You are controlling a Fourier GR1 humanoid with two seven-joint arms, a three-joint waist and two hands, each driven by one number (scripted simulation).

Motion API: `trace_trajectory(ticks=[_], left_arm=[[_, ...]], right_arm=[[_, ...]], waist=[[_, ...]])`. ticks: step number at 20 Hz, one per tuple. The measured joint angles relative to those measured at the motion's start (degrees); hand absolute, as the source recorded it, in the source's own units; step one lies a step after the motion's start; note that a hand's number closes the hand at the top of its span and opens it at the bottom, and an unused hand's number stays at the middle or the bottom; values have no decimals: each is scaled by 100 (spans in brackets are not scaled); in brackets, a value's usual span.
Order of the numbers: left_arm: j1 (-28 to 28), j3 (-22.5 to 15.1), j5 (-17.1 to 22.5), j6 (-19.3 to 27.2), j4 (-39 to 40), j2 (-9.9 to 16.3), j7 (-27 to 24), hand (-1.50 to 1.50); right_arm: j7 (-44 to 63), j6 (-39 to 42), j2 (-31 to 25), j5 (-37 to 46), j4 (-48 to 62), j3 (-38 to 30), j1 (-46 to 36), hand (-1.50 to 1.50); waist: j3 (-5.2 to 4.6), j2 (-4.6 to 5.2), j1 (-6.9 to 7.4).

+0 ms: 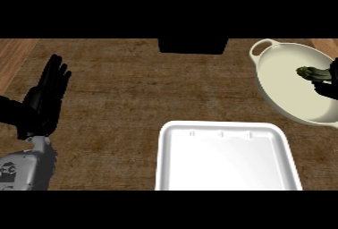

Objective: Pick the squash from the tray and place it in the pot

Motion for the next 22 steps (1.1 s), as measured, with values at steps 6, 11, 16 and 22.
trace_trajectory(ticks=[6,11,16,22], left_arm=[[-35,-27,16,-67,69,-21,-45,0],[-85,-25,53,-98,44,-19,3,0],[36,-52,42,-111,-29,-47,-48,0],[23,-10,70,-116,-96,-11,35,0]], right_arm=[[-127,21,146,248,1736,15,-892,-150],[-508,643,183,201,2674,-19,-1215,-150],[-1038,1557,194,-267,3186,-394,-1481,-150],[-1226,2519,-59,-937,3679,-1037,-1781,-150]], waist=[[4,28,65],[13,50,101],[19,52,104],[21,60,97]])
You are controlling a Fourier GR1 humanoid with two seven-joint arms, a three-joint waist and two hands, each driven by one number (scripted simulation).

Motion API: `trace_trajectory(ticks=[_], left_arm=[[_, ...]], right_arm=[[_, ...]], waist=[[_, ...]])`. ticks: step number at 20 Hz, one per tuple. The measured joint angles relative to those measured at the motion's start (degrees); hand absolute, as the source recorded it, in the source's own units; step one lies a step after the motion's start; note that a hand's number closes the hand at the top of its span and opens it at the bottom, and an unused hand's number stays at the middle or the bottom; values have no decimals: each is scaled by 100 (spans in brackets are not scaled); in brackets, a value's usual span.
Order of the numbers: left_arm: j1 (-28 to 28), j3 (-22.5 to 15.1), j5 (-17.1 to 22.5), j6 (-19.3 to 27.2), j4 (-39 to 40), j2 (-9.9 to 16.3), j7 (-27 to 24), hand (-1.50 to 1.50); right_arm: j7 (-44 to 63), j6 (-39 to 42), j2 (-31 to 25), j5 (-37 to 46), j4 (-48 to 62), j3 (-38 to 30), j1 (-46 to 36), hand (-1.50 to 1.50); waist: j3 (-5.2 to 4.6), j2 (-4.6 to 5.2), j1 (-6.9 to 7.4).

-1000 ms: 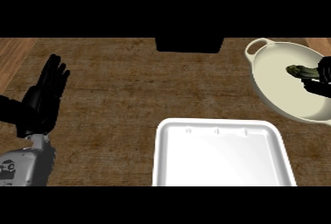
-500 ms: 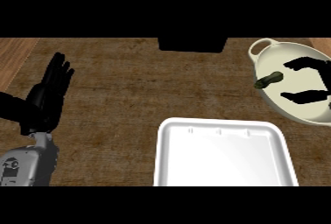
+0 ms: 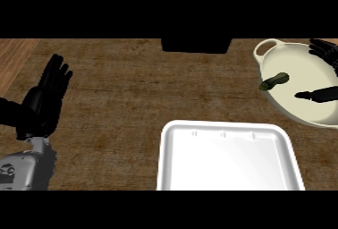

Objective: Pick the squash from the tray and place it in the pot

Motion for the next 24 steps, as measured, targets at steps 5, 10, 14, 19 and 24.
trace_trajectory(ticks=[5,10,14,19,24], left_arm=[[-77,-36,-35,35,2,-35,19,0],[28,-67,-54,47,-55,-81,-25,0],[11,-16,-2,4,-90,-28,13,0],[24,-37,-23,23,-71,-72,-41,0],[-11,-40,-8,7,-40,-79,-42,0]], right_arm=[[217,449,-434,-329,288,-341,-79,-150],[378,838,-952,-505,378,-513,61,-150],[498,1071,-1242,-577,365,-563,186,-150],[544,1204,-1450,-607,256,-554,356,-150],[579,1276,-1541,-637,166,-535,477,-150]], waist=[[5,27,15],[16,48,31],[24,55,33],[36,72,27],[40,77,29]])
